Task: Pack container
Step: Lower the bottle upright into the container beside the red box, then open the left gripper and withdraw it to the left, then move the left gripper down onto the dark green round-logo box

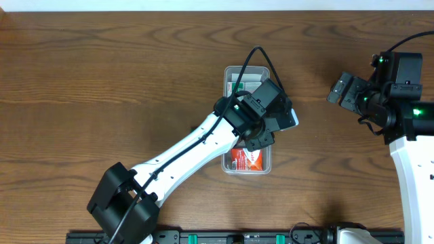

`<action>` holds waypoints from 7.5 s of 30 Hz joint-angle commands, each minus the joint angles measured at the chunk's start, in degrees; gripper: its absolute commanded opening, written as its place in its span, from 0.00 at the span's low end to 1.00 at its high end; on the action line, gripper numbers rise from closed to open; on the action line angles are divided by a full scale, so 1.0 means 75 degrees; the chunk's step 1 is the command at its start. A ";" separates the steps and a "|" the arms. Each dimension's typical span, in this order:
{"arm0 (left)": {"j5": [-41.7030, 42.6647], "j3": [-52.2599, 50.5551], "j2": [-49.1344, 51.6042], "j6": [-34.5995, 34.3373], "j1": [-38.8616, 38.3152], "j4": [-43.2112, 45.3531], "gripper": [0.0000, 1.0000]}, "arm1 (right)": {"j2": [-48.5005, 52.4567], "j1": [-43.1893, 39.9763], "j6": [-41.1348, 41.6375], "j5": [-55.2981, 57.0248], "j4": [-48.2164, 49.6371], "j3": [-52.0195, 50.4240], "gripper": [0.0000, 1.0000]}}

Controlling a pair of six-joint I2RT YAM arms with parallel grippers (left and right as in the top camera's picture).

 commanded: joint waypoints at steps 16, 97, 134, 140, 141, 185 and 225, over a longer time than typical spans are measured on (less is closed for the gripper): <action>0.0781 -0.0131 0.0169 -0.0478 0.0105 0.0012 0.22 | -0.0015 -0.0073 -0.0041 0.0026 -0.0012 0.0026 0.99; 0.0664 -0.0347 0.0539 -0.0959 0.0236 0.0338 0.21 | -0.0015 -0.0073 -0.0041 0.0026 -0.0012 0.0026 0.99; 0.0755 -0.0475 0.0510 -0.1055 0.0233 0.0425 0.22 | -0.0015 -0.0073 -0.0041 0.0026 -0.0012 0.0026 0.99; 0.0752 -0.0463 0.0507 -0.1052 0.0233 0.0475 0.21 | -0.0015 -0.0073 -0.0044 0.0026 -0.0012 0.0026 0.99; 0.0752 -0.0458 0.0507 -0.1055 0.0233 0.0478 0.21 | -0.0015 -0.0073 -0.0044 0.0026 -0.0012 0.0026 0.99; -0.0350 -0.0979 -0.1075 -0.5995 0.4465 -0.1693 0.85 | -0.0015 -0.0073 -0.0044 0.0029 -0.0012 0.0026 0.99; 0.0335 -0.1003 0.1996 -0.6021 0.3654 -0.1239 0.84 | -0.0015 -0.0073 -0.0044 0.0026 -0.0012 0.0026 0.99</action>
